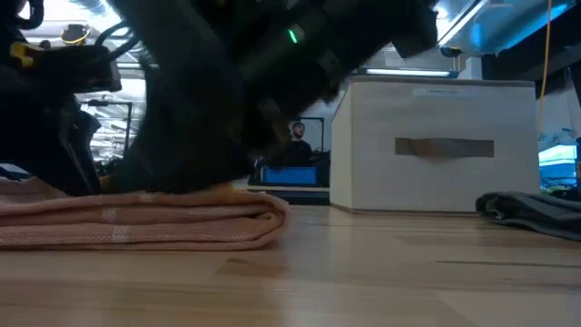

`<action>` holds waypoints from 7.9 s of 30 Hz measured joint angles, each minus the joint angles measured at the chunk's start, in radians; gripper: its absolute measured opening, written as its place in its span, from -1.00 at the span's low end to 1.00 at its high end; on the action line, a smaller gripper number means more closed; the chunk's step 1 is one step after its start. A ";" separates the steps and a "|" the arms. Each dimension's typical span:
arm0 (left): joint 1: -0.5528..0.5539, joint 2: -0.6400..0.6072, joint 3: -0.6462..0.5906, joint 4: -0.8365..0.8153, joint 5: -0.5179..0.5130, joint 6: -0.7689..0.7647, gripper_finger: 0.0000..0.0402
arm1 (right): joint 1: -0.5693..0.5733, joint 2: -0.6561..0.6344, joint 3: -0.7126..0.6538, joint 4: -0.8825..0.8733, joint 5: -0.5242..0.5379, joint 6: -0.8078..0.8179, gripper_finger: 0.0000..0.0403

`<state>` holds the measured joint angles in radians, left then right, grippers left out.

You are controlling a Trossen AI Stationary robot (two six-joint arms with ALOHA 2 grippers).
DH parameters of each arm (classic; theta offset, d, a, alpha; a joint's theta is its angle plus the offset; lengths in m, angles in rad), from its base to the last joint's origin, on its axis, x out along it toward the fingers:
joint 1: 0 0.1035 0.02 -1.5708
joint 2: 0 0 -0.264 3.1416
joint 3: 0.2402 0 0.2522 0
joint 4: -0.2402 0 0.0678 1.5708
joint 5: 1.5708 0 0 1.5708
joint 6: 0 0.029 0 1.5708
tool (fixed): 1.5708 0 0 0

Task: Fold towel
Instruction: Fold the light orange towel, then fold the yellow towel

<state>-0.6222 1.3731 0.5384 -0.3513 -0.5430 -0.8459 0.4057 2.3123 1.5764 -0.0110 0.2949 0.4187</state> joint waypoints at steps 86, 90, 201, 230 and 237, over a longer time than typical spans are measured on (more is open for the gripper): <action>-0.008 0.055 0.202 0.242 0.070 0.115 -0.22 | 0.087 -0.219 0.061 -0.657 -0.249 -0.020 0.00; 0.064 0.115 0.203 0.373 0.004 0.244 -0.22 | 0.086 -0.217 0.042 -0.663 -0.003 0.004 0.00; 0.860 0.085 0.190 -0.440 -0.297 0.638 -0.22 | 0.327 -0.345 -0.148 -0.609 0.587 0.073 0.00; 0.299 -0.346 0.445 -0.308 -0.110 0.330 -0.99 | 0.085 -0.498 -0.138 -0.458 0.447 -0.216 0.00; 0.210 -0.354 0.453 -0.315 0.008 0.371 -0.99 | -0.012 -0.505 -0.096 -0.392 0.398 -0.377 0.00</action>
<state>-0.4120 1.0192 0.9916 -0.6662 -0.5347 -0.4746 0.3942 1.8069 1.4803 -0.4034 0.6928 0.0412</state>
